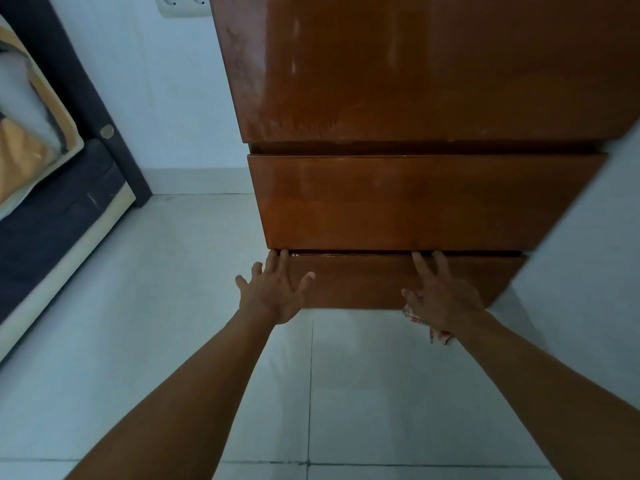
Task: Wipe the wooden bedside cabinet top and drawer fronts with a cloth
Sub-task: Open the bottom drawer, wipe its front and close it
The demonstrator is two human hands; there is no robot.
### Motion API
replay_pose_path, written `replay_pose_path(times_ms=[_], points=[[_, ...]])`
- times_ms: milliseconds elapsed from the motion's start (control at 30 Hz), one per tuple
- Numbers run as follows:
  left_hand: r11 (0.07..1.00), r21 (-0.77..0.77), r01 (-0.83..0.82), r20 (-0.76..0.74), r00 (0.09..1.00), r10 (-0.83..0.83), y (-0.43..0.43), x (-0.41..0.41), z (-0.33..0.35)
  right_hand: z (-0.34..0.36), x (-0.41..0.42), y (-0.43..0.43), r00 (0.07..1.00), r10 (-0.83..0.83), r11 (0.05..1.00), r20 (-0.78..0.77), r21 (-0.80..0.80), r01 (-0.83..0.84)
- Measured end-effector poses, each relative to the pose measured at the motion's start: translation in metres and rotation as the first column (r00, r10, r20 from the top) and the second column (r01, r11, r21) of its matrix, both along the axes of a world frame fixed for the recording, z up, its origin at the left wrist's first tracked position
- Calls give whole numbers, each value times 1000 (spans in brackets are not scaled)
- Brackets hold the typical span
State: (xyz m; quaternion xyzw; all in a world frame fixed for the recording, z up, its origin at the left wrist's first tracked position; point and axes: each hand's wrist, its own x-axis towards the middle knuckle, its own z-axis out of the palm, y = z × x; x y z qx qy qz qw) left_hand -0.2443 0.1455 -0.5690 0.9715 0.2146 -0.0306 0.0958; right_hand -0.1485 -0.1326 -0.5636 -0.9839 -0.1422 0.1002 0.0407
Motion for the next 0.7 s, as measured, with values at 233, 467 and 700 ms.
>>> replay_pose_path(times_ms=[233,467,700], points=[[999,31,-15,-10,1000,16,-3,1,12,10,10,-4,999,33,998,-4,-48,-34],[998,62,-6,-42,999,9,0,-1,19,12,13,-7,997,71,995,-14,-70,-72],[998,66,20,-67,998,-16,0,-3,26,15,17,-11,995,86,992,-47,-92,-90]])
